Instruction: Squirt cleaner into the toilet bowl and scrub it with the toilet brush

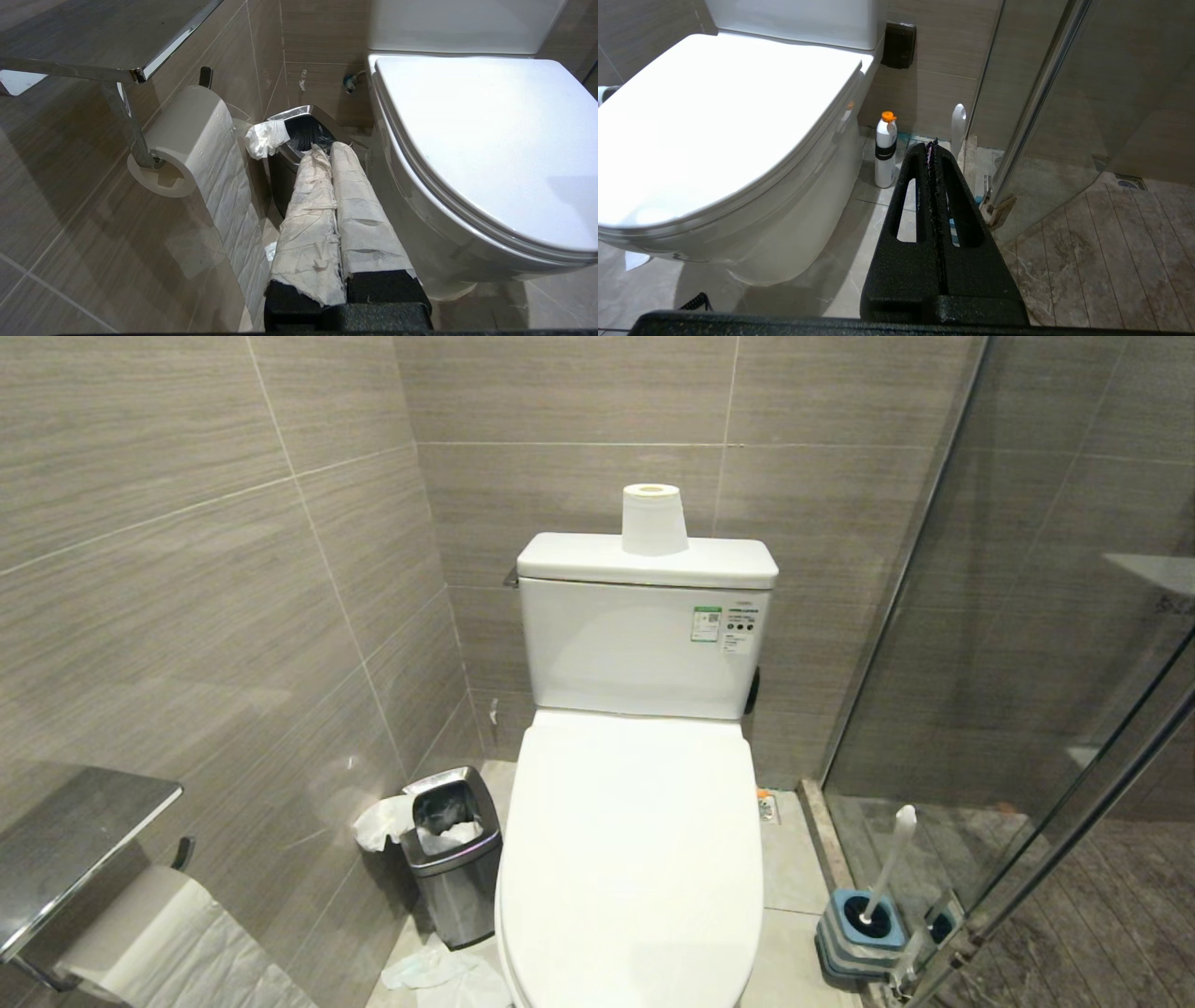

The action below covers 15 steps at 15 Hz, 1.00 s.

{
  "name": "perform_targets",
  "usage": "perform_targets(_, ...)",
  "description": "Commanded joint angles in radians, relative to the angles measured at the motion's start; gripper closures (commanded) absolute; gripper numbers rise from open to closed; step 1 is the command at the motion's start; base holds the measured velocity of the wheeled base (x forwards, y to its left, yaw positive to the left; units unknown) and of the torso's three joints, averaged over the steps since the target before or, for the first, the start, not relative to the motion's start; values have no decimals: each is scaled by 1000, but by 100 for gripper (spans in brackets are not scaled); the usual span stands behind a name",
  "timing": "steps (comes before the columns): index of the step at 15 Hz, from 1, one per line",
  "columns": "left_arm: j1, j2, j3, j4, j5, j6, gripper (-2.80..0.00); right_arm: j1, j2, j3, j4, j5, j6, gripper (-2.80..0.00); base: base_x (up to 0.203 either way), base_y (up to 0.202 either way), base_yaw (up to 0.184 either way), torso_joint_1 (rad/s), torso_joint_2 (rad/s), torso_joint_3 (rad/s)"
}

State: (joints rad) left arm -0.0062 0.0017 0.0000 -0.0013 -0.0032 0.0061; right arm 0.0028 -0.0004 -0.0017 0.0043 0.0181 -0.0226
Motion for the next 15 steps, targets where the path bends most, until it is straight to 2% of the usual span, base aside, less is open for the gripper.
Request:
perform_targets(1, 0, 1, 2, 0, 0, 3, 0, 0, 0, 0, 0, 0, 0, 0, 0, 0, 0, 0, 0, 0)
perform_targets(9, 0, 1, 2, 1, -4, 17, 0, 0, 0, 0, 0, 0, 0, 0, 0, 0, 0, 0, 0, 0)
perform_targets(12, 0, 0, 2, 7, -15, 95, 0, 0, 0, 0, 0, 0, 0, 0, 0, 0, 0, 0, 0, 0)
perform_targets(15, 0, 1, 2, 6, -17, 96, 0, 0, 0, 0, 0, 0, 0, 0, 0, 0, 0, 0, 0, 0)
